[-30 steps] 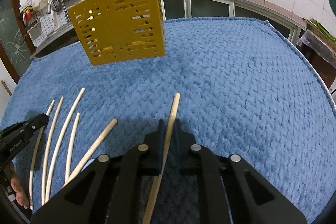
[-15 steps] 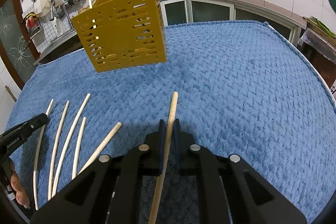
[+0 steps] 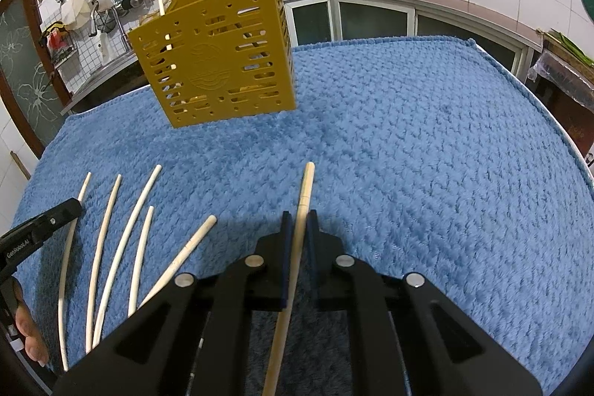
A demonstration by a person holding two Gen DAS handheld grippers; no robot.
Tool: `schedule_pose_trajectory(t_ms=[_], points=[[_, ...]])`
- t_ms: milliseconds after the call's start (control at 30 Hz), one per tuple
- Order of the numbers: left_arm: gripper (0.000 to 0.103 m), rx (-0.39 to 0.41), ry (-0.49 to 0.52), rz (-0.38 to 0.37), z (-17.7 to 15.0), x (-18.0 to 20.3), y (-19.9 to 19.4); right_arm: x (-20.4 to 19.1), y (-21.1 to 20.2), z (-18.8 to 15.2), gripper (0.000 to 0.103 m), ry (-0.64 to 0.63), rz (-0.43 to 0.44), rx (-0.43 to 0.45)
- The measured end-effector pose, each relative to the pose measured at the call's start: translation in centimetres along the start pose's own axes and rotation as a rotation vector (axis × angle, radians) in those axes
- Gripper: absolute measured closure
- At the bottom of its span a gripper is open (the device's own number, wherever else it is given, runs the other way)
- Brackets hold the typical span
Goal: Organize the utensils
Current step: 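Lift both held chopsticks toward the yellow holder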
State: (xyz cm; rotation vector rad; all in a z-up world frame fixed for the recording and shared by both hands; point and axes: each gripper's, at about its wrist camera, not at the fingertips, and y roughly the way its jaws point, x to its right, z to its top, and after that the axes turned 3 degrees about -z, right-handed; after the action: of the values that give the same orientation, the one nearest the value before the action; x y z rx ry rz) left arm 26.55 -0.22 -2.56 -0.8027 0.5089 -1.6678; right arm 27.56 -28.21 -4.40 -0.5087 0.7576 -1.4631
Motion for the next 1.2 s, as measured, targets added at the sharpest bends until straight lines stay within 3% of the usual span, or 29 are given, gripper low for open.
schedule_pose_trajectory(t_ms=[633, 1200], points=[[0.099, 0.043, 0.055, 0.028, -0.2, 1.3, -1.1, 0.1, -0.7, 0.0, 0.095, -0.010, -0.010, 0.023], [0.099, 0.143, 0.053, -0.024, 0.9, 2.1, -5.6, 0.3, -6.3, 1.0, 0.095, -0.027, 0.020, 0.119]])
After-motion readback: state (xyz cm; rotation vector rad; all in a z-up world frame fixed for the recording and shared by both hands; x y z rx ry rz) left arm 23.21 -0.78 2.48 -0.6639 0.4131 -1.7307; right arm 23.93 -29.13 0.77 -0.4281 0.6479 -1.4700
